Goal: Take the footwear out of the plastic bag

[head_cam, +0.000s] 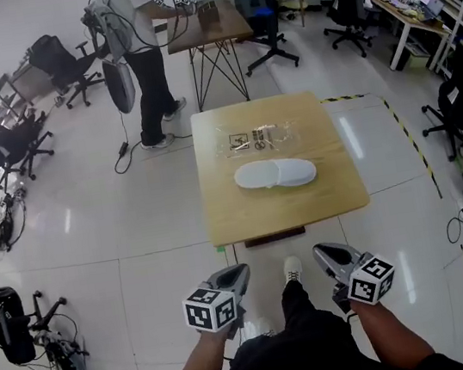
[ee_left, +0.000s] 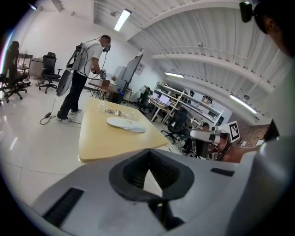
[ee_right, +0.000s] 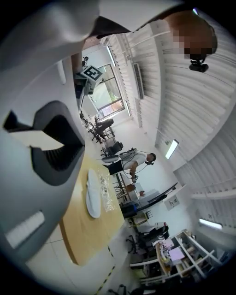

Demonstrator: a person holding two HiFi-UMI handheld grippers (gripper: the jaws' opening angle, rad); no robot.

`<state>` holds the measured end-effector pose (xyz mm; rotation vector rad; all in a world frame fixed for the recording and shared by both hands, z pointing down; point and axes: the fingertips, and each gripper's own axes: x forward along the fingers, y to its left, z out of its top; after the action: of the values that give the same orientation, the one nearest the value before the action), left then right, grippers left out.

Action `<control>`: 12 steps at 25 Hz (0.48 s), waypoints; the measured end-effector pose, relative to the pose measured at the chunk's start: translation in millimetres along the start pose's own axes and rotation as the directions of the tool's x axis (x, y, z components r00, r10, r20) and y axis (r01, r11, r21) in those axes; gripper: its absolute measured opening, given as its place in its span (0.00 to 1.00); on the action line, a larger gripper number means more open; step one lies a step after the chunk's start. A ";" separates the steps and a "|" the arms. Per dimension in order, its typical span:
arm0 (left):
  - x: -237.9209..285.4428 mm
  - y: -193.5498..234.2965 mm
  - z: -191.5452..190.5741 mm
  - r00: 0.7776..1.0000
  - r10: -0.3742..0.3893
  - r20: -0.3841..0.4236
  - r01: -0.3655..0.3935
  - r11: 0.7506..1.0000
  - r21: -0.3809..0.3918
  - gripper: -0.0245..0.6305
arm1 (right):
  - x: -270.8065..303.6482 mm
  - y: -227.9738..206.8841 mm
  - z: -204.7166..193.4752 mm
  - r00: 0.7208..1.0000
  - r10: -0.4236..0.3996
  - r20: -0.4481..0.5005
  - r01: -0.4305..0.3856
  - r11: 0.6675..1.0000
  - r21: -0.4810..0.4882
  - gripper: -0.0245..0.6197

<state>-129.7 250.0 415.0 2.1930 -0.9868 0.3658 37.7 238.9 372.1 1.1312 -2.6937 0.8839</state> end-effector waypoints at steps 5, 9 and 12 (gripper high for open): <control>-30.2 -35.2 -49.6 0.999 -0.024 -0.036 0.024 1.000 0.001 0.05 | -38.9 45.4 -38.6 0.996 -0.043 -0.080 0.043 0.999 -0.006 0.04; -44.9 -49.3 -50.6 1.000 -0.009 0.000 0.009 0.998 0.055 0.05 | -69.7 46.9 -51.2 0.994 -0.061 -0.093 0.061 0.998 0.003 0.04; -56.6 -53.5 -32.3 0.998 0.018 0.053 -0.022 0.997 0.075 0.05 | -85.5 47.1 -43.8 0.993 -0.064 -0.100 0.062 0.998 -0.025 0.04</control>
<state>-127.1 328.5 384.1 2.2724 -1.0394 0.3617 61.6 342.6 360.9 1.1289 -2.5666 0.8745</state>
